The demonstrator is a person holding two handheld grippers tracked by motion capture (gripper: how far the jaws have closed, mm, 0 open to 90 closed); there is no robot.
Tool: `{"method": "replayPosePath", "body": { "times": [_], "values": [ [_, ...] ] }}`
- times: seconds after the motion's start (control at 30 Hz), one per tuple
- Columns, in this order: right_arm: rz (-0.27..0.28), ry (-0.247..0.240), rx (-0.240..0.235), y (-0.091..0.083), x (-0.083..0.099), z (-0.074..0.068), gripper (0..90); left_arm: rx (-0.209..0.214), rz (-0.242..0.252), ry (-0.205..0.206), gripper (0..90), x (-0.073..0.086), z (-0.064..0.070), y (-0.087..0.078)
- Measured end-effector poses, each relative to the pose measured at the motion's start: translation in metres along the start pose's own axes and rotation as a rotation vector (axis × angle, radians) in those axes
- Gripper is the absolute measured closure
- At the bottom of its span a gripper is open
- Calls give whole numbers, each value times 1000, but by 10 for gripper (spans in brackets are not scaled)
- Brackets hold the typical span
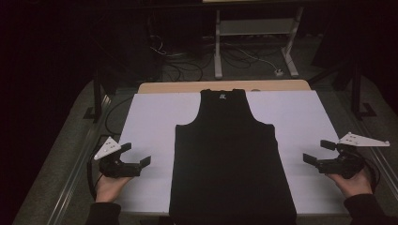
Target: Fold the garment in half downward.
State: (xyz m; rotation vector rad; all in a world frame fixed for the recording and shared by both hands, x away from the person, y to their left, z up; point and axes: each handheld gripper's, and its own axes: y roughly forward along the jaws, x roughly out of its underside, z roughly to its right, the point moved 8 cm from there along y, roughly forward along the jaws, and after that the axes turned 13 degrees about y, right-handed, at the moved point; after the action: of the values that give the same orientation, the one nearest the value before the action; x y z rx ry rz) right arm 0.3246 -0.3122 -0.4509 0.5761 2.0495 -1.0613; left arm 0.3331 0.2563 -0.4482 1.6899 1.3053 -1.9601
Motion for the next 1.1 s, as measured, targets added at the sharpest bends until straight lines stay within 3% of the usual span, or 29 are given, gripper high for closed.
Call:
{"method": "replayPosePath", "body": {
  "times": [1.1],
  "values": [
    [-16, -14, -2, 3, -3, 0, 0, 16, -6, 24, 0, -5, 2, 6]
  ]
}}
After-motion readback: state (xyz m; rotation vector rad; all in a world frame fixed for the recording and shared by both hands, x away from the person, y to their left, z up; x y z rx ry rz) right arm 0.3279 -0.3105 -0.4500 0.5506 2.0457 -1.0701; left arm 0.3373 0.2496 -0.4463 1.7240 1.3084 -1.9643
